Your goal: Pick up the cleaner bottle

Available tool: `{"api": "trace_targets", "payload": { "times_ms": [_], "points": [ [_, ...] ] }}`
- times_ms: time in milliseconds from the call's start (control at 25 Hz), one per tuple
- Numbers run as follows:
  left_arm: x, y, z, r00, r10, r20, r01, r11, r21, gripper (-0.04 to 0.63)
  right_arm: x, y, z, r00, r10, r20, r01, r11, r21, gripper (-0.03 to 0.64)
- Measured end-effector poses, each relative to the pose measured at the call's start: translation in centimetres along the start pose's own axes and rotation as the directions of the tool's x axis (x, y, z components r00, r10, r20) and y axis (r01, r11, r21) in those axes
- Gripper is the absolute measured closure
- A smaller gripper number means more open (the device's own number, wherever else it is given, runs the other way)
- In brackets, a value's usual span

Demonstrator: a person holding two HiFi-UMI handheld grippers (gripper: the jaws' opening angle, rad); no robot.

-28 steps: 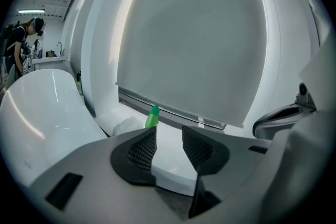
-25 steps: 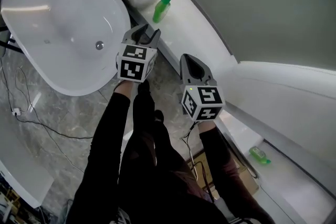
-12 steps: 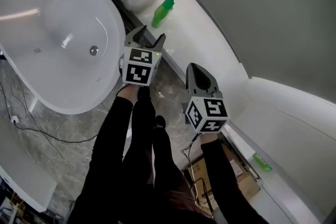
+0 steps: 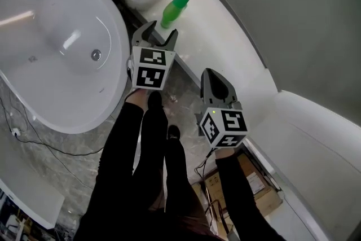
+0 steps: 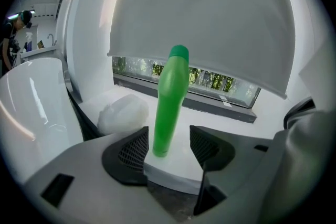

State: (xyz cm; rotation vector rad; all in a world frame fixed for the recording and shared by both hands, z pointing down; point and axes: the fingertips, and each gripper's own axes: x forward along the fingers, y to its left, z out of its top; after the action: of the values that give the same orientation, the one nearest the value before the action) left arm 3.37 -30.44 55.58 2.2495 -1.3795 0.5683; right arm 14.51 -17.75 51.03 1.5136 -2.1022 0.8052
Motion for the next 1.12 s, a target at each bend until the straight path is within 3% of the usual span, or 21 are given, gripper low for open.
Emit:
{"api": "trace_targets", "payload": {
  "times_ms": [400, 1120],
  "points": [
    [3.0, 0.7, -1.2, 1.0, -0.029, -0.004, 0.029, 0.999, -0.014, 0.336, 1.9, -1.3, -1.4, 1.0, -0.026, -0.01, 0.026, 0.999, 0.02, 0.615],
    [6.7, 0.8, -1.8, 0.998, -0.06, 0.0, 0.06, 0.997, 0.05, 0.336, 3.8, -2.1, -2.8, 0.998, -0.053, -0.023, 0.054, 0.998, 0.043, 0.615]
  ]
}}
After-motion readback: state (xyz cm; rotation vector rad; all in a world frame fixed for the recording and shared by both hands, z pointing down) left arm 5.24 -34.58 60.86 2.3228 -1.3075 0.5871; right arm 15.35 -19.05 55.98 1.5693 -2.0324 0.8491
